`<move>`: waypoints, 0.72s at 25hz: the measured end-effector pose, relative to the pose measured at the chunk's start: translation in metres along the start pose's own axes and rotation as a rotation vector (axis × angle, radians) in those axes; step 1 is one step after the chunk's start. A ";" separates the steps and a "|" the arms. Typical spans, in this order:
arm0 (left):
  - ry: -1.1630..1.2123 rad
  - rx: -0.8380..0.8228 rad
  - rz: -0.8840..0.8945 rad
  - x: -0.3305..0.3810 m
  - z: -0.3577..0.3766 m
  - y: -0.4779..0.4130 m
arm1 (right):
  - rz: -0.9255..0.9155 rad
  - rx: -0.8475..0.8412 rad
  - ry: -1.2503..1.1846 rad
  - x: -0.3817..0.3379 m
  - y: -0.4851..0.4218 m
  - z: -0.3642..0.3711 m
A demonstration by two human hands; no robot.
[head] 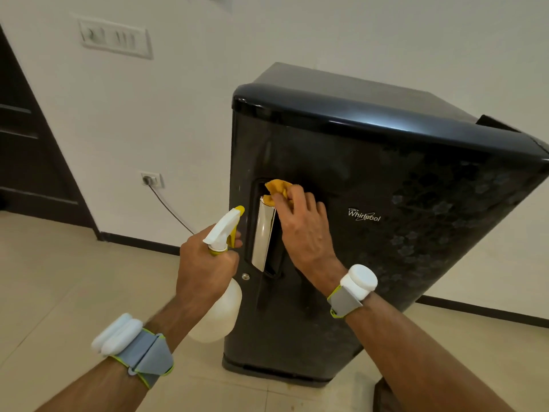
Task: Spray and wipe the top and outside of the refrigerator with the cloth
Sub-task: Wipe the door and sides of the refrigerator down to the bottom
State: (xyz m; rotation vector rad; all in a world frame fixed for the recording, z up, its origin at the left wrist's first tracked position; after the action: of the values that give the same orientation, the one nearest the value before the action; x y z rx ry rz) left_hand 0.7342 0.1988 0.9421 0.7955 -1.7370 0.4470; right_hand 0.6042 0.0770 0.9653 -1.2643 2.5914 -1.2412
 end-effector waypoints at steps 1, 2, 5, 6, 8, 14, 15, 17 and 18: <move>0.000 0.010 0.004 0.000 -0.002 -0.002 | -0.004 -0.008 -0.014 -0.007 -0.005 0.005; -0.005 0.013 0.012 0.002 -0.002 -0.003 | -0.019 -0.019 -0.031 -0.016 -0.012 0.011; -0.015 0.019 0.026 0.006 0.001 -0.006 | -0.069 -0.006 -0.026 -0.033 -0.024 0.018; -0.001 0.016 0.029 0.006 0.000 -0.009 | -0.059 -0.009 -0.024 -0.028 -0.020 0.018; 0.013 0.005 0.043 0.004 -0.004 -0.011 | 0.053 0.031 -0.066 -0.008 0.001 0.013; -0.003 0.052 0.041 -0.004 -0.009 -0.023 | -0.001 0.085 -0.099 -0.033 -0.031 0.015; -0.016 0.062 0.046 -0.004 -0.008 -0.024 | -0.060 0.074 -0.081 -0.041 -0.037 0.021; -0.046 0.071 0.052 -0.002 -0.005 -0.024 | -0.319 -0.046 -0.002 -0.063 -0.028 0.046; -0.053 0.062 0.055 -0.001 -0.003 -0.024 | -0.536 -0.169 0.071 -0.077 -0.009 0.064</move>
State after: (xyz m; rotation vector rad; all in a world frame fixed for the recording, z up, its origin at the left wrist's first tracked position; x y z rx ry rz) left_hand 0.7535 0.1840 0.9394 0.8111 -1.8048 0.5232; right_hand 0.6832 0.0831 0.9027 -2.0837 2.5337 -1.1460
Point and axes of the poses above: each hand's wrist, its own y-axis away from the middle knuckle, its own z-axis out of the palm, x = y × z, the point moved 7 cm from there along -y, towards the middle knuckle, and after that the axes turned 10 degrees about -z, right-handed, at the moved point
